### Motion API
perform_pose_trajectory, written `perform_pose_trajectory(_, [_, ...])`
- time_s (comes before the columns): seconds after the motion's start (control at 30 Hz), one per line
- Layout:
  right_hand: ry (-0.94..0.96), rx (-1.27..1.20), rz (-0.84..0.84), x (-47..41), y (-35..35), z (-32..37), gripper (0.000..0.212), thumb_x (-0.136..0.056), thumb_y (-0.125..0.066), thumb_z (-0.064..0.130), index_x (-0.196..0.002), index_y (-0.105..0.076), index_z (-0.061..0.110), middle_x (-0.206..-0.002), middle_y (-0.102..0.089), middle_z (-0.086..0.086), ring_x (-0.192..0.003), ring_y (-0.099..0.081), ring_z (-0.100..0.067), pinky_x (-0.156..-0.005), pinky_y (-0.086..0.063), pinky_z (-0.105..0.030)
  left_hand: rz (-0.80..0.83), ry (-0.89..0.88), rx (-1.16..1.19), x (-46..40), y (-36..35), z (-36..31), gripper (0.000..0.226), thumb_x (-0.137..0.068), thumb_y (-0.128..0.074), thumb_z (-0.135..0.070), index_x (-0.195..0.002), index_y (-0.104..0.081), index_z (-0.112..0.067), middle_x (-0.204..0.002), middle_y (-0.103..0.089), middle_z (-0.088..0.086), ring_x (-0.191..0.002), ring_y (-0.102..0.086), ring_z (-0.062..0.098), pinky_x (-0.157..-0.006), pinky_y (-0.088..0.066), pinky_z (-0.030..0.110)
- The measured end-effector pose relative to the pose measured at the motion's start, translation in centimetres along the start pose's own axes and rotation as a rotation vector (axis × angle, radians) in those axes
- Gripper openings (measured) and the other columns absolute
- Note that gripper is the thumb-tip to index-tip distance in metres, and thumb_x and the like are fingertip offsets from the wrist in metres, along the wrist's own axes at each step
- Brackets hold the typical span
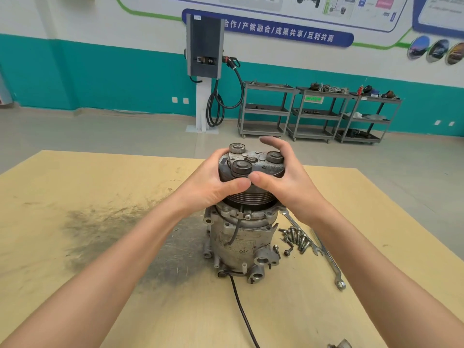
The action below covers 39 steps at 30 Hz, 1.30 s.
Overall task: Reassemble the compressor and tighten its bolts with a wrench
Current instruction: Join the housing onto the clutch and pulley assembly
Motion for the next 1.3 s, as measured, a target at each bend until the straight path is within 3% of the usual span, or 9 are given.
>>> perform_pose_trajectory(0.13, [0.023,-0.085,-0.013,0.1,-0.1,-0.7,0.086,-0.056,-0.087,0.048,-0.127,-0.044,0.023,-0.109,-0.069,-0.002,-0.102,-0.069,-0.017,-0.084,-0.055,-0.029,-0.055,0.004,0.058,0.2,-0.4,0.4,0.113,-0.044,-0.083,-0.072,-0.133,-0.042,-0.016,-0.112,-0.071,-0.004,-0.107,-0.067,0.01,-0.086,-0.052,0.023])
perform_pose_trajectory(0.23, [0.042,-0.152,-0.043,0.2,-0.2,-0.8,0.094,-0.049,-0.088,0.06,-0.124,-0.046,0.022,-0.111,-0.067,-0.002,-0.101,-0.069,-0.018,-0.083,-0.055,-0.027,-0.081,-0.009,0.056,0.2,-0.6,0.7,0.105,-0.049,-0.086,-0.065,-0.133,-0.043,-0.018,-0.116,-0.07,0.001,-0.109,-0.067,0.015,-0.095,-0.053,0.034])
perform_pose_trajectory(0.33, [0.067,-0.175,-0.056,0.4,-0.2,-1.0,0.093,-0.05,-0.087,0.061,-0.123,-0.047,0.02,-0.111,-0.066,0.0,-0.1,-0.069,-0.017,-0.082,-0.054,-0.025,-0.082,-0.03,0.048,0.4,-0.8,0.5,0.113,-0.046,-0.085,-0.068,-0.135,-0.042,-0.014,-0.119,-0.069,0.003,-0.111,-0.066,0.017,-0.096,-0.051,0.035])
perform_pose_trajectory(0.43, [0.089,-0.184,-0.076,0.5,0.0,-1.2,0.092,-0.051,-0.086,0.063,-0.122,-0.048,0.019,-0.112,-0.064,-0.002,-0.101,-0.068,-0.019,-0.084,-0.054,-0.026,-0.114,-0.048,0.006,0.4,-1.0,0.4,0.103,-0.05,-0.087,-0.054,-0.135,-0.043,-0.014,-0.118,-0.069,0.002,-0.111,-0.066,0.016,-0.099,-0.05,0.042])
perform_pose_trajectory(0.6, [0.076,-0.243,-0.08,0.0,0.6,-1.8,0.09,-0.054,-0.086,0.061,-0.123,-0.05,0.017,-0.11,-0.068,0.003,-0.102,-0.068,-0.02,-0.084,-0.054,-0.028,-0.176,-0.084,-0.053,0.1,-1.6,0.2,0.093,-0.053,-0.081,-0.054,-0.132,-0.046,-0.02,-0.108,-0.072,-0.01,-0.102,-0.067,0.003,-0.087,-0.054,0.026])
perform_pose_trajectory(0.77, [0.046,-0.215,-0.062,-0.6,0.8,-1.9,0.092,-0.054,-0.085,0.064,-0.125,-0.052,0.017,-0.112,-0.065,-0.007,-0.104,-0.066,-0.024,-0.091,-0.054,-0.037,-0.23,-0.087,-0.018,0.3,-1.8,0.2,0.094,-0.051,-0.078,-0.058,-0.132,-0.047,-0.021,-0.108,-0.071,-0.01,-0.1,-0.067,0.001,-0.082,-0.052,0.017])
perform_pose_trajectory(1.03, [0.067,-0.203,-0.095,-0.2,0.2,-1.5,0.094,-0.048,-0.085,0.066,-0.121,-0.051,0.018,-0.109,-0.067,-0.002,-0.1,-0.068,-0.02,-0.087,-0.054,-0.031,-0.201,-0.115,-0.016,0.2,-1.5,0.6,0.089,-0.055,-0.077,-0.055,-0.13,-0.047,-0.021,-0.109,-0.072,-0.007,-0.104,-0.067,0.007,-0.088,-0.053,0.029])
perform_pose_trajectory(1.17, [0.084,-0.204,-0.118,0.1,-0.1,-1.5,0.093,-0.048,-0.087,0.064,-0.121,-0.051,0.019,-0.106,-0.068,0.001,-0.099,-0.069,-0.02,-0.087,-0.055,-0.032,-0.164,-0.112,0.001,0.0,-1.2,0.8,0.093,-0.051,-0.081,-0.07,-0.127,-0.047,-0.027,-0.11,-0.072,-0.011,-0.106,-0.067,0.008,-0.085,-0.051,0.023])
perform_pose_trajectory(1.3, [0.09,-0.18,-0.128,0.2,-0.2,-1.3,0.092,-0.048,-0.085,0.065,-0.121,-0.051,0.02,-0.106,-0.068,0.003,-0.099,-0.069,-0.018,-0.084,-0.054,-0.027,-0.138,-0.111,0.007,-0.3,-1.0,1.1,0.102,-0.053,-0.081,-0.068,-0.134,-0.045,-0.018,-0.114,-0.071,-0.004,-0.109,-0.067,0.013,-0.091,-0.054,0.031])
Point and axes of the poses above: each hand's wrist, its own x-axis away from the middle knuckle, its own y-axis out of the back of the hand, z = x × y, the point moved 3 cm from there along -x, towards the middle knuckle
